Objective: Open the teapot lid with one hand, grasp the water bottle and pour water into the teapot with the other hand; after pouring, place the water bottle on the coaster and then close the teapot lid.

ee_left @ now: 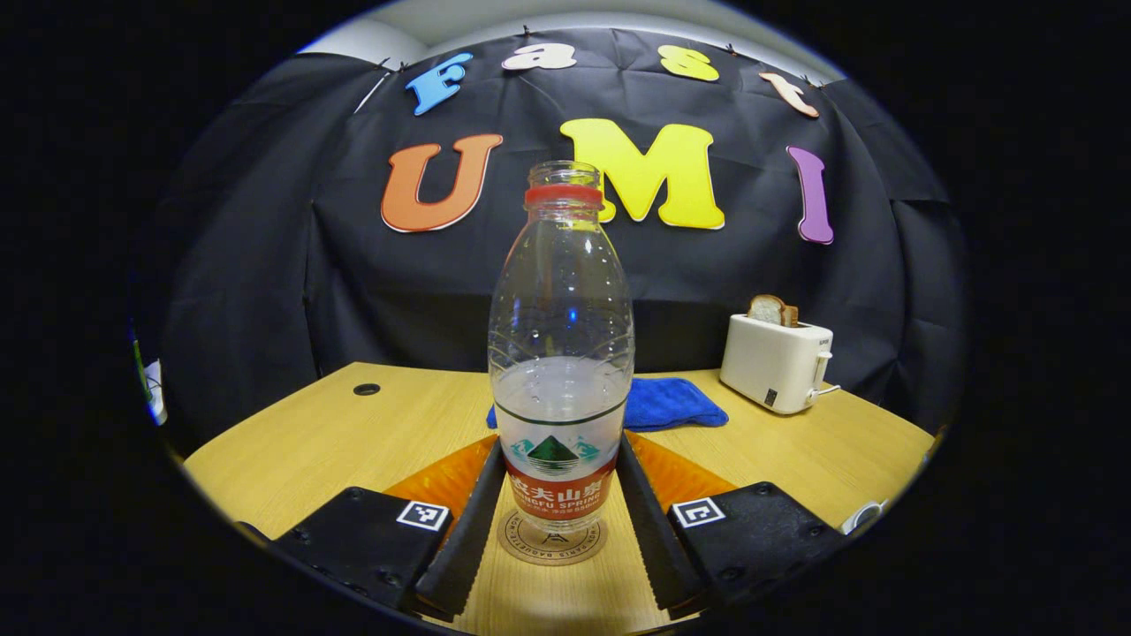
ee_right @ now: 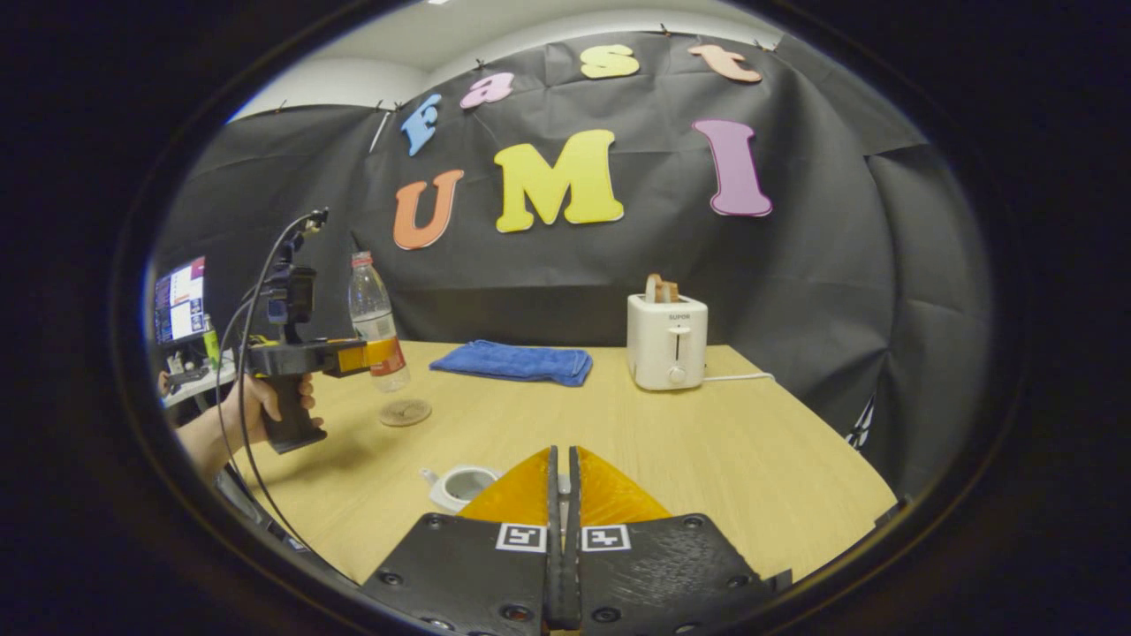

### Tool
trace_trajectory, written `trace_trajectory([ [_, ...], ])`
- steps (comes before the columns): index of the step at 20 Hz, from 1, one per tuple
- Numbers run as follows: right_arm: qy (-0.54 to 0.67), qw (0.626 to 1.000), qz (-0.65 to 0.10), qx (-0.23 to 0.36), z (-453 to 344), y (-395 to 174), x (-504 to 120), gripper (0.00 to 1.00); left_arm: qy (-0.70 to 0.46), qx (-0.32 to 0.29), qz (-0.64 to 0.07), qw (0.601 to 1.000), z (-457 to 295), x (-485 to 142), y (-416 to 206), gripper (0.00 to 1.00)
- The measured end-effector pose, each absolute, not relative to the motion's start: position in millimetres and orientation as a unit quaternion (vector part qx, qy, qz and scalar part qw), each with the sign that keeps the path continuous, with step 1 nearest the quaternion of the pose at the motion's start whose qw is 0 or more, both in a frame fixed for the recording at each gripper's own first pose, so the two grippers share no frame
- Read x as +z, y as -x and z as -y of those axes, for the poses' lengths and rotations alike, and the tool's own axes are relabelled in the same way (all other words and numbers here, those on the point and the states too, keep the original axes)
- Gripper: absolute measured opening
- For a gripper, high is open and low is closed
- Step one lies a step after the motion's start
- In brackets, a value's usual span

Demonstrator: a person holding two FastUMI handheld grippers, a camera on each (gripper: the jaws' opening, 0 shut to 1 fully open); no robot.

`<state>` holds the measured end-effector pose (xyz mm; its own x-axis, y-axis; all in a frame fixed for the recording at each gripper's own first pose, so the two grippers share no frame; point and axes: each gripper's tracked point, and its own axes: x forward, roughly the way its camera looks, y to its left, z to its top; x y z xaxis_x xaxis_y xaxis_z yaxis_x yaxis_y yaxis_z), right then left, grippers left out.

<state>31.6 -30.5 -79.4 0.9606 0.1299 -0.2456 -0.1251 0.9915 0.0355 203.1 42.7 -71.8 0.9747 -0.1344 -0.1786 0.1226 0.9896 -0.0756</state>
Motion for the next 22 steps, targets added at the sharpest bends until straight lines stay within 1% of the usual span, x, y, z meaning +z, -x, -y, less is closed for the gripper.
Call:
trace_trajectory([
  [7,-0.008,0.989,-0.134,0.058,36.3,-38.1,-88.7,0.0,0.012,-0.055,-0.126,0.99,-47.0,-106.4,-213.5,0.77],
  [13,-0.009,0.989,-0.136,0.061,33.9,-37.0,-90.3,0.0,0.009,-0.055,-0.139,0.989,-46.1,-112.8,-212.7,0.79],
  [14,-0.008,0.989,-0.135,0.061,34.0,-36.2,-89.8,0.02,0.006,-0.055,-0.141,0.988,-46.1,-113.6,-212.0,0.79],
  [15,-0.008,0.989,-0.134,0.06,34.8,-35.9,-88.8,0.0,0.006,-0.056,-0.142,0.988,-46.6,-113.3,-212.4,0.8],
  [16,-0.007,0.989,-0.134,0.06,34.9,-35.8,-88.4,0.02,0.01,-0.059,-0.141,0.988,-45.0,-112.6,-212.1,0.8],
  [17,-0.007,0.989,-0.133,0.059,35.0,-35.8,-88.5,0.0,0.011,-0.061,-0.142,0.988,-43.8,-112.7,-211.6,0.8],
  [18,-0.007,0.989,-0.133,0.06,35.7,-34.9,-87.7,0.0,0.01,-0.061,-0.143,0.988,-43.5,-113.4,-211.3,0.81],
  [19,-0.007,0.989,-0.133,0.059,35.1,-35.5,-87.6,0.0,0.009,-0.06,-0.145,0.988,-44.1,-114.2,-211.2,0.84],
  [20,-0.007,0.989,-0.133,0.06,34.5,-35.2,-87.4,0.0,0.009,-0.06,-0.147,0.987,-44.4,-114.9,-211.1,0.95],
  [21,-0.007,0.989,-0.132,0.06,34.1,-35.0,-87.7,0.0,0.01,-0.06,-0.148,0.987,-44.3,-114.6,-210.1,0.98],
  [22,-0.006,0.989,-0.132,0.06,33.8,-35.0,-87.2,0.0,0.012,-0.06,-0.149,0.987,-45.0,-114.7,-208.9,0.98],
])
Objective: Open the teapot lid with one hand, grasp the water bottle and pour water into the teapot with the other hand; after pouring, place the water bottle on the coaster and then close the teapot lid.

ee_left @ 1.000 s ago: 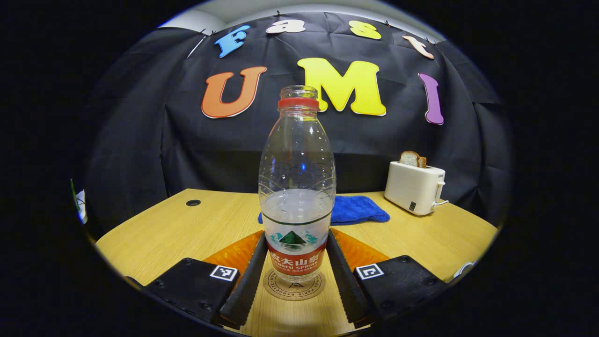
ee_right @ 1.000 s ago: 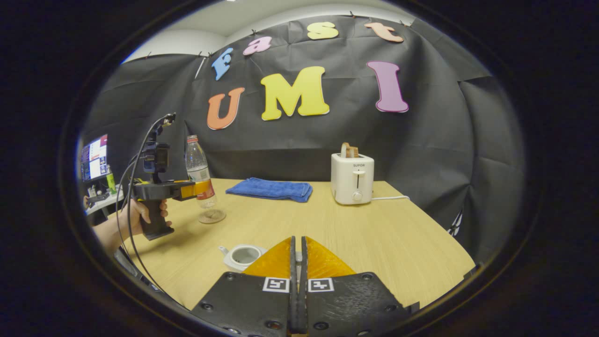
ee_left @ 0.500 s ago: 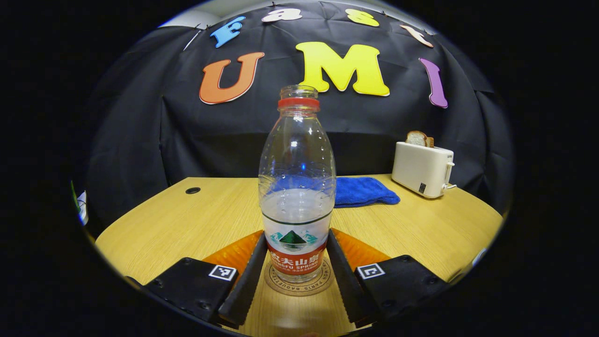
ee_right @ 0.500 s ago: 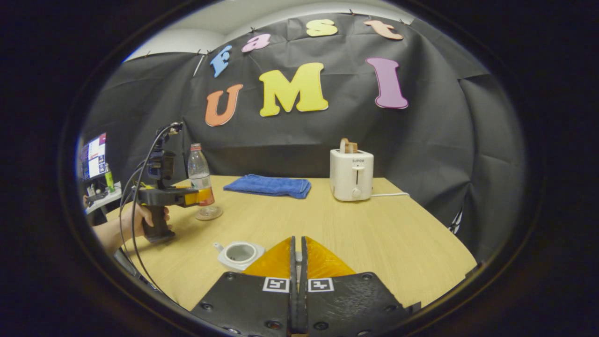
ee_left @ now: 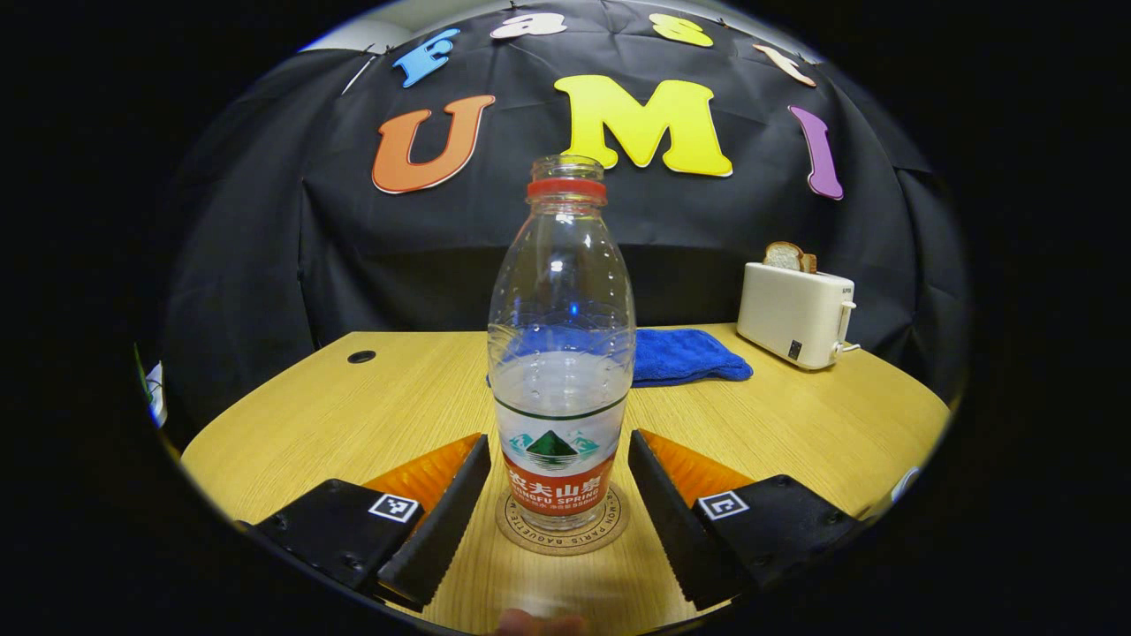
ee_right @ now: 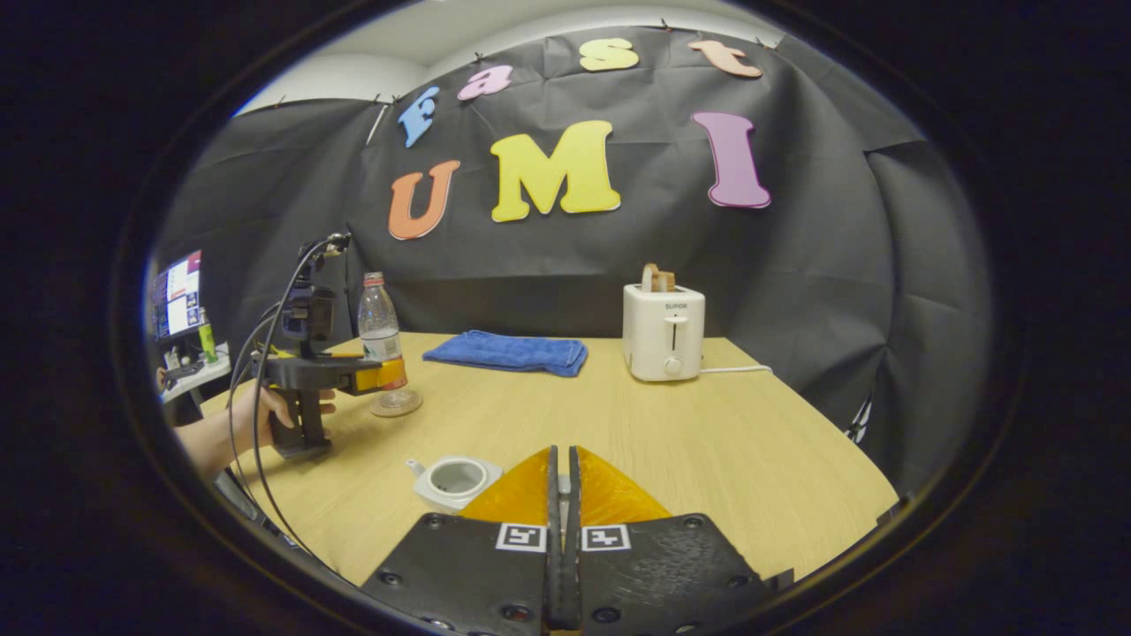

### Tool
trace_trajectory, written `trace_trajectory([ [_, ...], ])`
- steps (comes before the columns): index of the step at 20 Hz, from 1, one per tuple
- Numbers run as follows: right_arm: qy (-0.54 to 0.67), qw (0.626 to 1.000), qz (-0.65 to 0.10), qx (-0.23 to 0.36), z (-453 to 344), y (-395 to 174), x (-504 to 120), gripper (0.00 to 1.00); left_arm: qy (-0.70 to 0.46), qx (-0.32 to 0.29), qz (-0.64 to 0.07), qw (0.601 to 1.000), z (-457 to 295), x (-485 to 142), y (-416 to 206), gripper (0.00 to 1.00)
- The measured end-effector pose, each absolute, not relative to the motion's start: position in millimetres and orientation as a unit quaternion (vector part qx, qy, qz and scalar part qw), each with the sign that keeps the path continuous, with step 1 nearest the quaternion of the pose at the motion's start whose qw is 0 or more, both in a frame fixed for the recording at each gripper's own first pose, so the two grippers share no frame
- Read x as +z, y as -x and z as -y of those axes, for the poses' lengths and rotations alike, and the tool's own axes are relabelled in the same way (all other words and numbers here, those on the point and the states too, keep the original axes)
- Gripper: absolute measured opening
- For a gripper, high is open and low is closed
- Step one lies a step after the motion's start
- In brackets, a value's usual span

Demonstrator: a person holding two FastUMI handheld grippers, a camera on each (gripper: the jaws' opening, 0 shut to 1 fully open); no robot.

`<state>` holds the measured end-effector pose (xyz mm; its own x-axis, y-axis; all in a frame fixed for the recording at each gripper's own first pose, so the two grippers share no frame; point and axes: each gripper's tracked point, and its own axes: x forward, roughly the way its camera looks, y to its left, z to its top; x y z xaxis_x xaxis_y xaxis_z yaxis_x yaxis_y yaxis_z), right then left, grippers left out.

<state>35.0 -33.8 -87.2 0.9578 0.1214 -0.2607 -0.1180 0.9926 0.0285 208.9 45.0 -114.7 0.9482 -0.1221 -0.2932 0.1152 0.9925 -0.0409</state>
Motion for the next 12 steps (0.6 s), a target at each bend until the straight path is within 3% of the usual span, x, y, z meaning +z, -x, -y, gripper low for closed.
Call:
trace_trajectory([
  [7,-0.003,0.991,-0.119,0.069,23.9,-38.1,-74.6,0.0,0.029,-0.045,-0.178,0.983,-57.4,-115.1,-168.9,0.98],
  [12,0.0,0.991,-0.091,0.097,1.5,-55.1,-51.7,0.0,0.053,-0.013,-0.156,0.986,-85.2,-94.3,-113.3,0.99],
])
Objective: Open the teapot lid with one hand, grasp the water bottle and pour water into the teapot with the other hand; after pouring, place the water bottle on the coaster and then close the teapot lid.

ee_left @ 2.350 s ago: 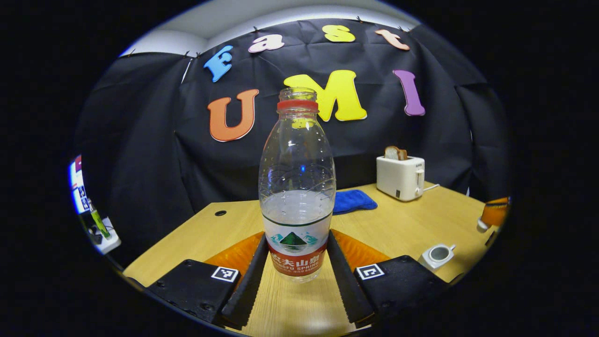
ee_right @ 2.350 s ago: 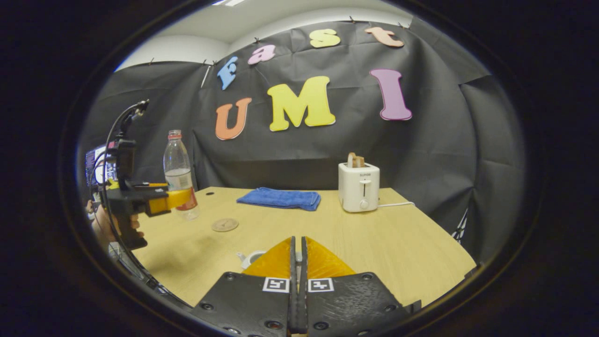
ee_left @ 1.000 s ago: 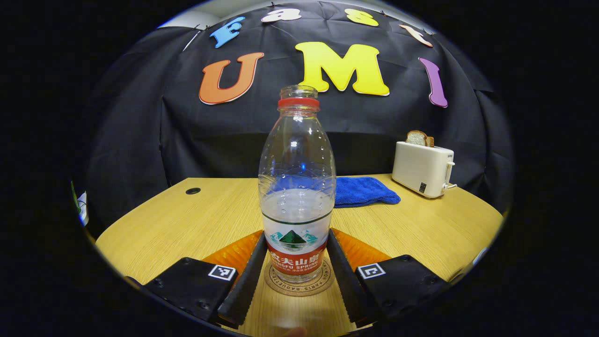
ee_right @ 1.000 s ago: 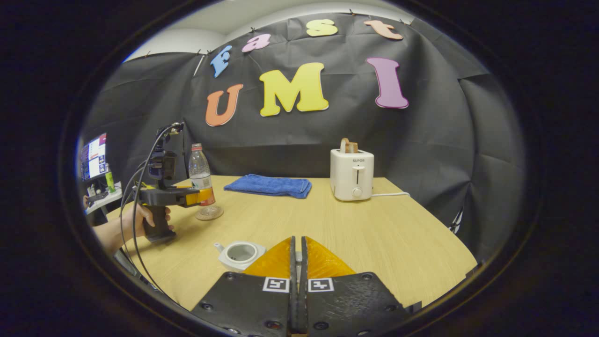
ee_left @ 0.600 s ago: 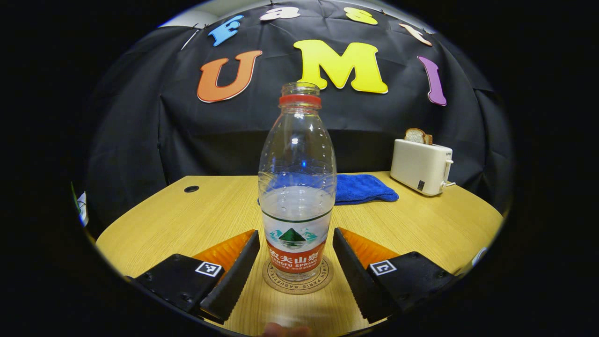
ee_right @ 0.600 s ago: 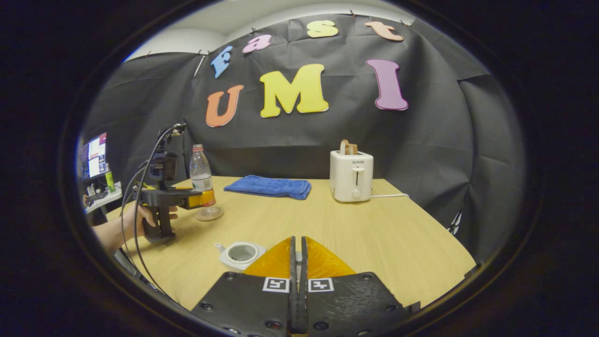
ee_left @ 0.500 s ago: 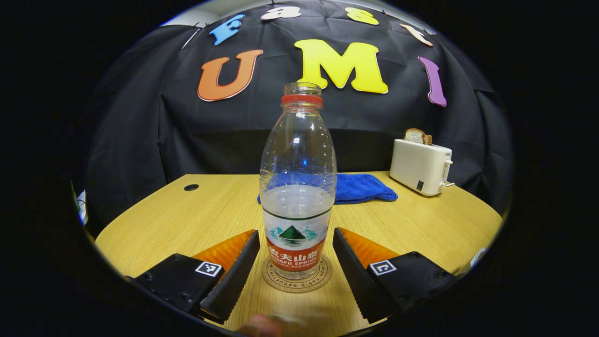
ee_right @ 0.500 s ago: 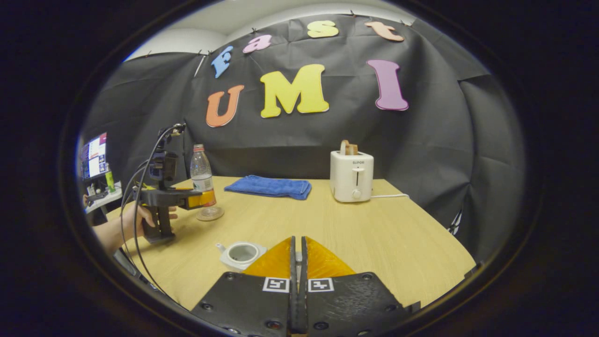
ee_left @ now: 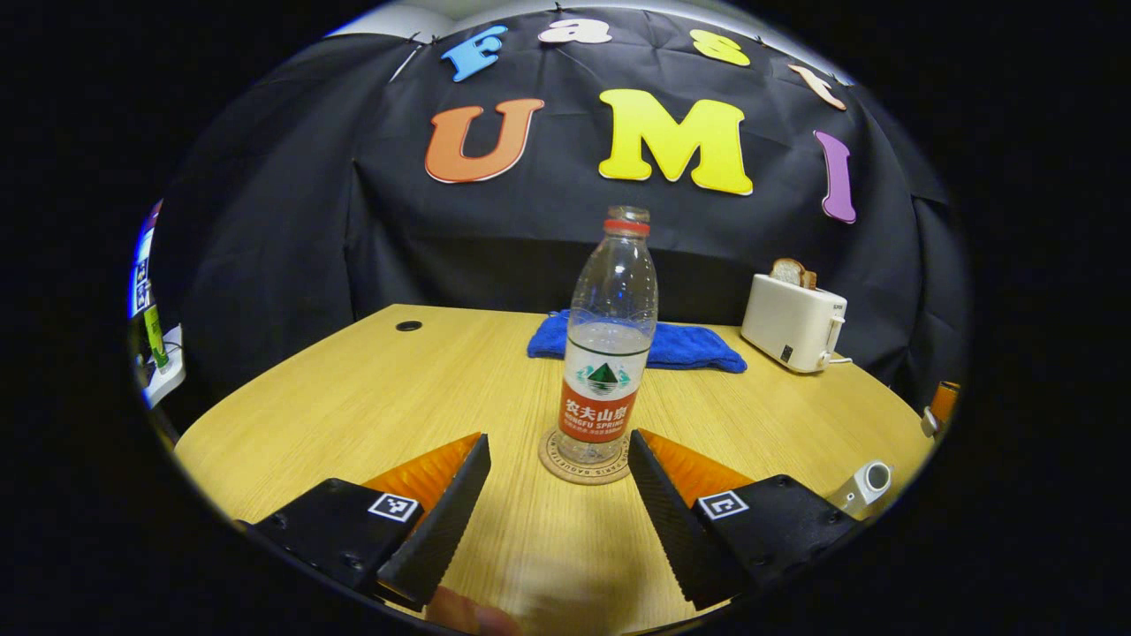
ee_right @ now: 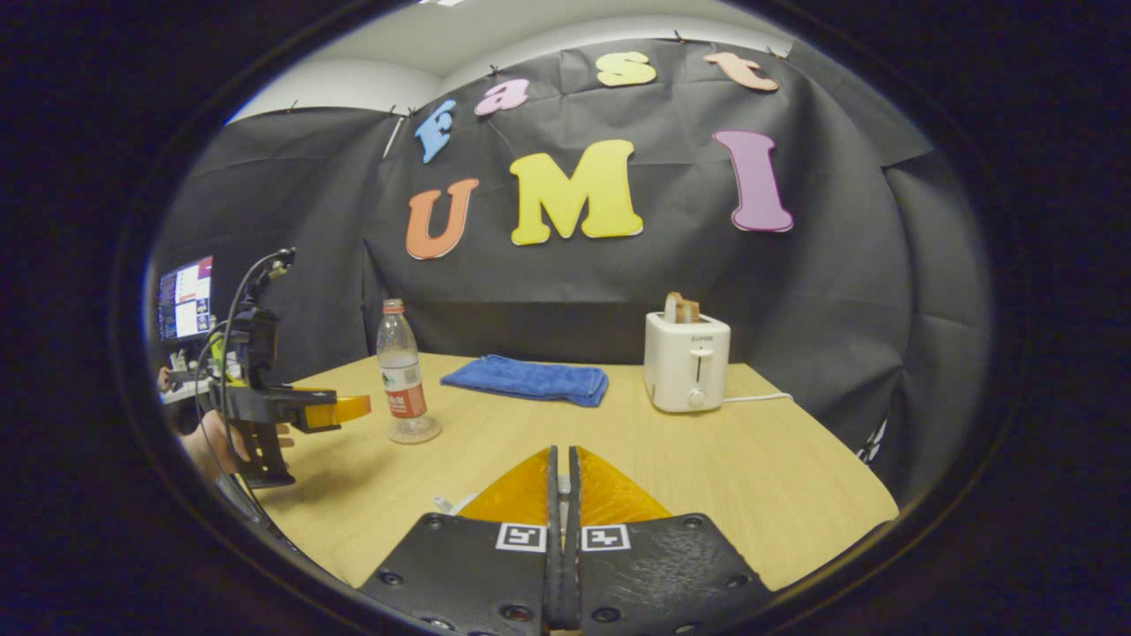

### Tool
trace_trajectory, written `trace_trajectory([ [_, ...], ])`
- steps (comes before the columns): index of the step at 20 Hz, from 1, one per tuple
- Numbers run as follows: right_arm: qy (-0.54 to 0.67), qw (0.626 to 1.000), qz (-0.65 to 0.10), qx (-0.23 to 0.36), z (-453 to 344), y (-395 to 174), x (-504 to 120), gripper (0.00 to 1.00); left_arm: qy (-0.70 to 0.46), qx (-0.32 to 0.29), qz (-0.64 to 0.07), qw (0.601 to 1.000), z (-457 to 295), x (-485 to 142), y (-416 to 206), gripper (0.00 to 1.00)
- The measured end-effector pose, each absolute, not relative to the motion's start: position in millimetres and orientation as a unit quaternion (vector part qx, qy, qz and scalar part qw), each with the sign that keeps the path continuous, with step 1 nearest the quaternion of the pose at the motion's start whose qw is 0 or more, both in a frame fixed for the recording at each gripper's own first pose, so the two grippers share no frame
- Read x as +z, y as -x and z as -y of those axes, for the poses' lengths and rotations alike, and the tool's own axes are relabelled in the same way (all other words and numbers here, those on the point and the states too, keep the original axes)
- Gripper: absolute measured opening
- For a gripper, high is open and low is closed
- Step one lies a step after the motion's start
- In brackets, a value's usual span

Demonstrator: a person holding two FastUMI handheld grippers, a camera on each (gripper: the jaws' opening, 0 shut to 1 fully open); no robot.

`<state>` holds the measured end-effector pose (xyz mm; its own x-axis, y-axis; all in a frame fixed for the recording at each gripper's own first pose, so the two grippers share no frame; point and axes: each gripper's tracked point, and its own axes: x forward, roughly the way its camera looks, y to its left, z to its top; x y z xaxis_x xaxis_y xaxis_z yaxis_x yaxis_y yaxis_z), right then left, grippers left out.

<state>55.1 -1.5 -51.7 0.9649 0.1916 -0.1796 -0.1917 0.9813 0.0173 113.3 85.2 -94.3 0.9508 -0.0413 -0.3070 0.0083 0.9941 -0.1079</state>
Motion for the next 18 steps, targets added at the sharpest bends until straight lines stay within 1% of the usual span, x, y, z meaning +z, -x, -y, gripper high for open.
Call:
trace_trajectory([
  [2,-0.007,0.99,-0.084,0.115,-12.0,-60.8,-47.6,0.0,0.05,0.003,-0.14,0.989,-96.7,-84.5,-90.4,0.99],
  [3,-0.008,0.989,-0.08,0.124,-18.9,-63.4,-47.5,0.02,0.046,0.013,-0.129,0.99,-103.6,-79.2,-80.4,0.98],
  [4,-0.005,0.988,-0.077,0.13,-24.9,-65.7,-48.1,0.0,0.044,0.022,-0.119,0.992,-109.7,-74.6,-70.3,0.98],
  [8,0.004,0.984,-0.088,0.156,-46.5,-70.9,-69.0,0.0,0.033,0.054,-0.089,0.994,-129.2,-60.9,-37.1,0.98],
  [13,0.008,0.981,-0.097,0.167,-56.9,-64.6,-88.1,0.0,0.004,0.067,-0.066,0.996,-137.2,-48.3,-17.7,0.98],
  [18,0.009,0.981,-0.1,0.166,-59.3,-66.6,-97.4,0.0,-0.018,0.062,-0.041,0.997,-131.4,-37.5,-10.6,0.98],
])
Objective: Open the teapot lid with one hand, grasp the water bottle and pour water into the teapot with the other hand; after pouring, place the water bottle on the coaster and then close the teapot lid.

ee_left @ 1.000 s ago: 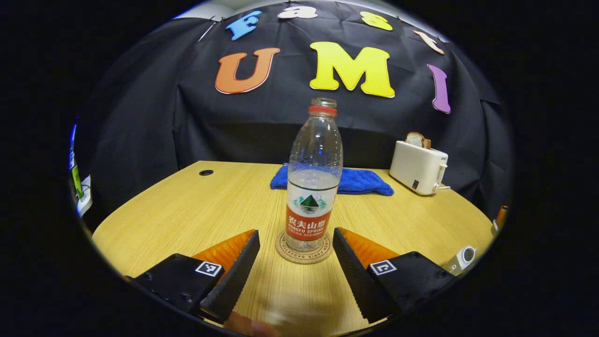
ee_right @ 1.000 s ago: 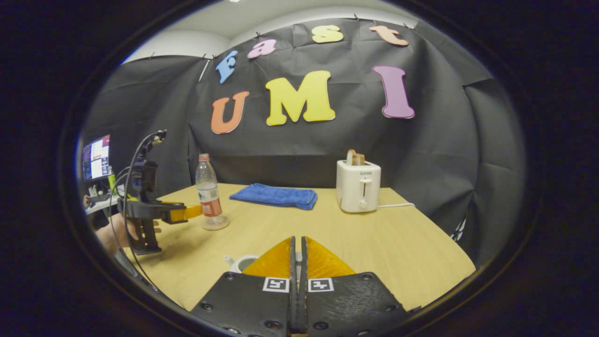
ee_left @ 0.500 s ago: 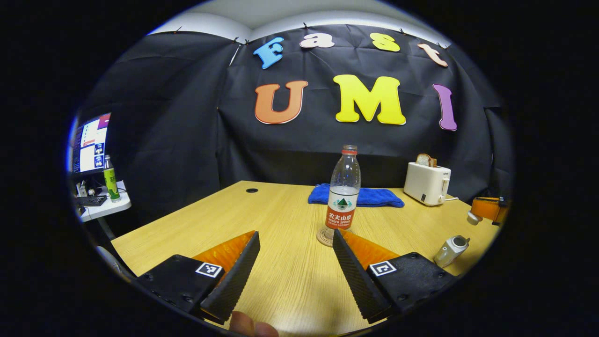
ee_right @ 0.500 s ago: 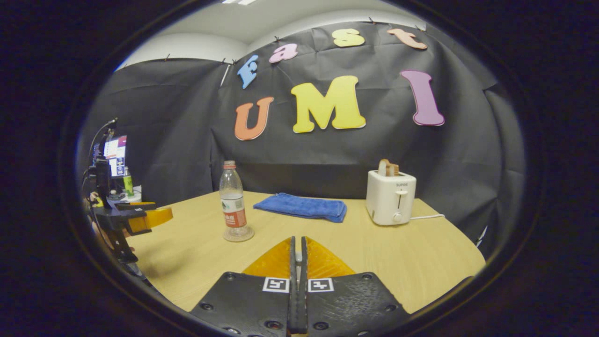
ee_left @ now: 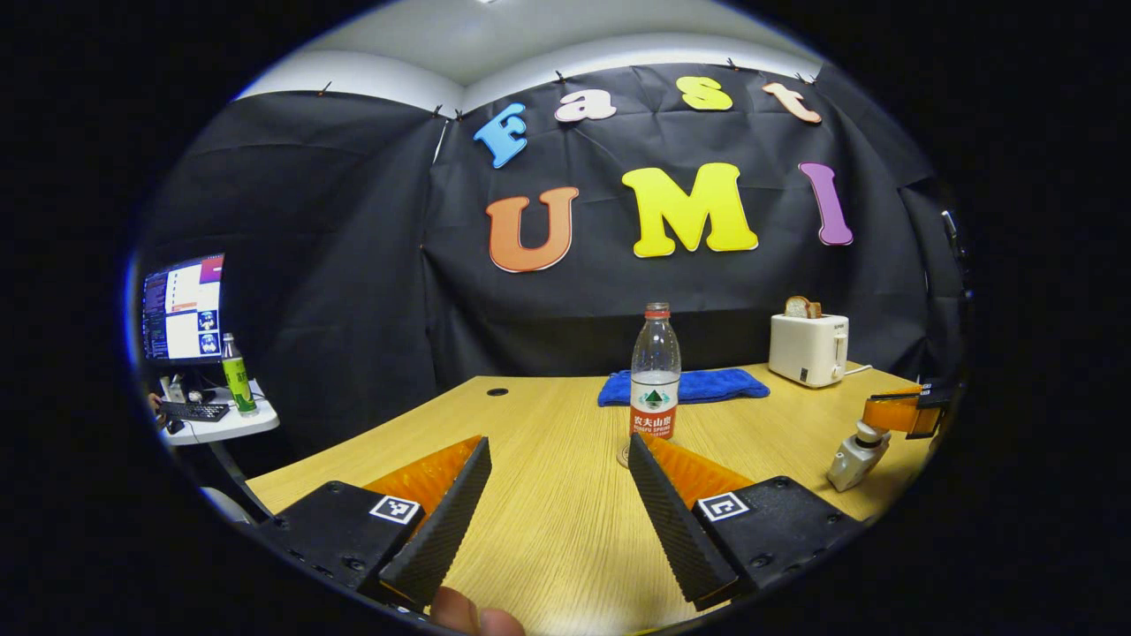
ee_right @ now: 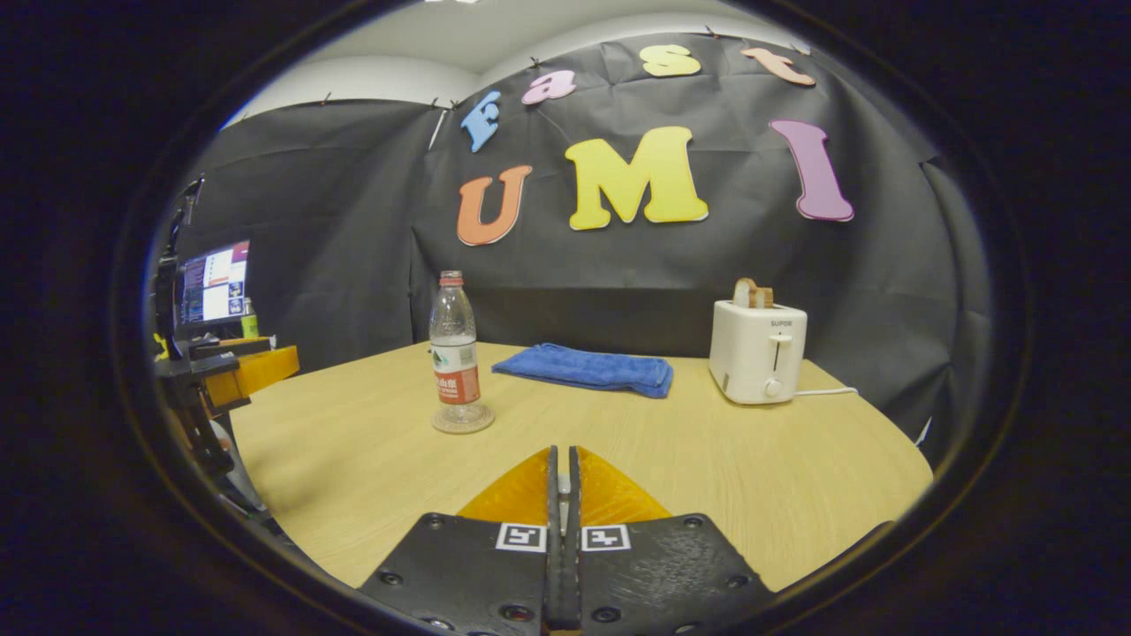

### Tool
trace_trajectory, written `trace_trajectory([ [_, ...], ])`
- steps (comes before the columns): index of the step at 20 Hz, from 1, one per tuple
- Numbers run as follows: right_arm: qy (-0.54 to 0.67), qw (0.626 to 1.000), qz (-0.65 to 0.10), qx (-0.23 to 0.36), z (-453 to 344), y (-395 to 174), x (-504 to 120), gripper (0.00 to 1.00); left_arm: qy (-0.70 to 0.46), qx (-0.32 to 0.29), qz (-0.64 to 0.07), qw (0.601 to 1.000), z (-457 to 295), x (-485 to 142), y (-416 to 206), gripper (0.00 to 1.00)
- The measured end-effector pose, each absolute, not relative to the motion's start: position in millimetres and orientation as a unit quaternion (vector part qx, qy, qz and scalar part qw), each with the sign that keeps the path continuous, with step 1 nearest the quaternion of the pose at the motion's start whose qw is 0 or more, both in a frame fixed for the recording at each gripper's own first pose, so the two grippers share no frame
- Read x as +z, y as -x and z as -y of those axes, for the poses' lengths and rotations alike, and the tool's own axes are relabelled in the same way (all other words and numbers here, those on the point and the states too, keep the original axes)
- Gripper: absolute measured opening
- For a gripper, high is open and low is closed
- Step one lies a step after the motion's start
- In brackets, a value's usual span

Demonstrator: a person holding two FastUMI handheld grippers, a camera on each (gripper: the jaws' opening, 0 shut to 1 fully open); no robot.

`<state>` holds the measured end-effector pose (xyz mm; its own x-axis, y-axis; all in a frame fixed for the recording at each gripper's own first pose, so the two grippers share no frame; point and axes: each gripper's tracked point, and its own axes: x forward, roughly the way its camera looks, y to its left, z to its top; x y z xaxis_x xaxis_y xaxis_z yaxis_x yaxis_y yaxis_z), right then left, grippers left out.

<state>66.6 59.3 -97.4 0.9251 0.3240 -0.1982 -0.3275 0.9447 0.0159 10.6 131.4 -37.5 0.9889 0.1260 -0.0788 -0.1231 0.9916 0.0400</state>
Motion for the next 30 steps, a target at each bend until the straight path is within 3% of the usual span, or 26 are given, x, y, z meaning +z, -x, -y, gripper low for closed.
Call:
trace_trajectory([
  [17,0.02,0.983,-0.099,0.152,-58.2,-63.2,-113.7,0.0,-0.021,0.043,-0.029,0.998,-104.2,-23.9,-8.5,0.97],
  [20,0.023,0.985,-0.094,0.142,-56.2,-62.9,-110.9,0.08,-0.011,0.037,-0.016,0.999,-95.1,-12.2,-8.4,0.97],
  [21,0.02,0.986,-0.087,0.142,-56.8,-61.7,-104.0,0.12,-0.009,0.036,-0.013,0.999,-91.0,-8.1,-9.1,0.97],
  [23,0.007,0.989,-0.068,0.135,-51.7,-58.2,-87.5,0.32,-0.003,0.038,-0.004,0.999,-84.9,4.0,-12.5,0.97],
  [25,-0.002,0.992,-0.047,0.12,-41.4,-56.0,-67.9,0.72,0.006,0.038,-0.005,0.999,-73.5,10.1,-16.5,0.97],
  [26,-0.002,0.993,-0.038,0.109,-34.7,-52.5,-58.2,0.85,0.009,0.036,-0.004,0.999,-66.3,14.2,-15.8,0.97],
  [29,0.014,0.997,-0.013,0.07,-9.3,-39.4,-30.2,0.88,0.01,0.024,0.003,1.0,-47.7,26.9,-12.9,0.97],
  [30,0.02,0.998,-0.003,0.055,-1.2,-33.2,-20.7,0.96,0.007,0.022,0.009,1.0,-43.7,31.5,-11.4,0.97],
])
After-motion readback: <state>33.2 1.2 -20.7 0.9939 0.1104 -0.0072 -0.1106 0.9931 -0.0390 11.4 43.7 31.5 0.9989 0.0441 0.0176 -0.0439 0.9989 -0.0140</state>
